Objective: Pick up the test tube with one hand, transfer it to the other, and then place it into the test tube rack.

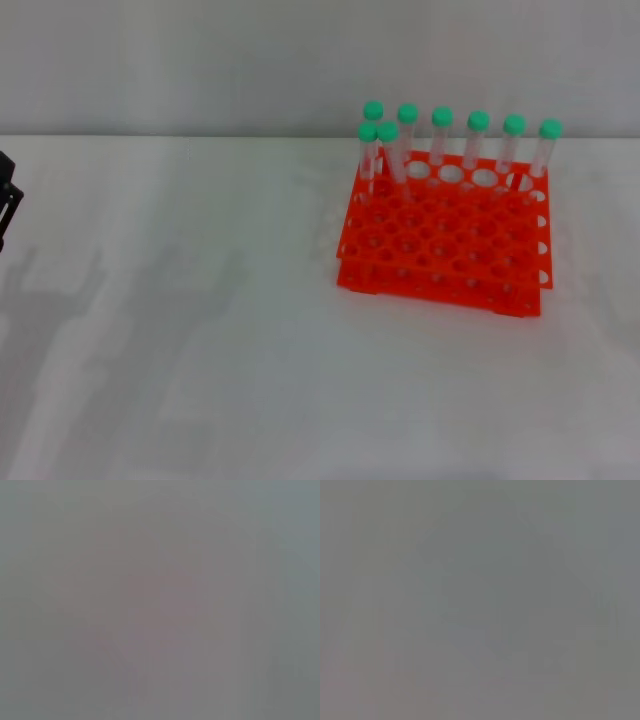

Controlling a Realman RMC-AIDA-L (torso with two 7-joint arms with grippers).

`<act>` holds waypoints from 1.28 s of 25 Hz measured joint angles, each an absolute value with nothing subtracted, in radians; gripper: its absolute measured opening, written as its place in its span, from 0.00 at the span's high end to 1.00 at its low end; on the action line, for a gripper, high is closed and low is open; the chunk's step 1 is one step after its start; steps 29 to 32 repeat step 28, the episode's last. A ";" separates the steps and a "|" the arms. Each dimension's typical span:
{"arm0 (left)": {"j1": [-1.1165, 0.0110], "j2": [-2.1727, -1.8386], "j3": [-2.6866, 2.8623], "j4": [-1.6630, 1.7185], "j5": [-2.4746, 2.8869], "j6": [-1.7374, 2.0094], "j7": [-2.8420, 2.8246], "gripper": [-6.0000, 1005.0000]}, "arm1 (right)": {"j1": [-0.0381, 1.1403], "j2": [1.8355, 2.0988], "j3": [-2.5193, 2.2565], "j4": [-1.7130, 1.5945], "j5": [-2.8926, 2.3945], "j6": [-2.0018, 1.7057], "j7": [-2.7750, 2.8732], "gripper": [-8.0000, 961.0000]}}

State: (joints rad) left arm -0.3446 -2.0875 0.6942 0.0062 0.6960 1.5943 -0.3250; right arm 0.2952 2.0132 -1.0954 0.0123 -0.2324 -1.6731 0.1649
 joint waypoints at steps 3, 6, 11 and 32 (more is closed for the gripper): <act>-0.351 -2.088 0.693 0.006 0.696 1.593 -0.292 0.12 | 0.296 2.014 -1.099 0.017 -0.234 -1.672 0.165 0.10; -0.355 -2.089 0.691 0.006 0.695 1.592 -0.278 0.12 | 0.299 2.014 -1.099 0.021 -0.235 -1.672 0.170 0.10; -0.357 -2.090 0.688 0.006 0.687 1.596 -0.278 0.12 | 0.311 2.014 -1.093 0.014 -0.231 -1.668 0.170 0.10; -0.353 -2.090 0.693 -0.055 0.701 1.600 -0.275 0.12 | 0.301 2.013 -1.101 0.015 -0.236 -1.681 0.165 0.10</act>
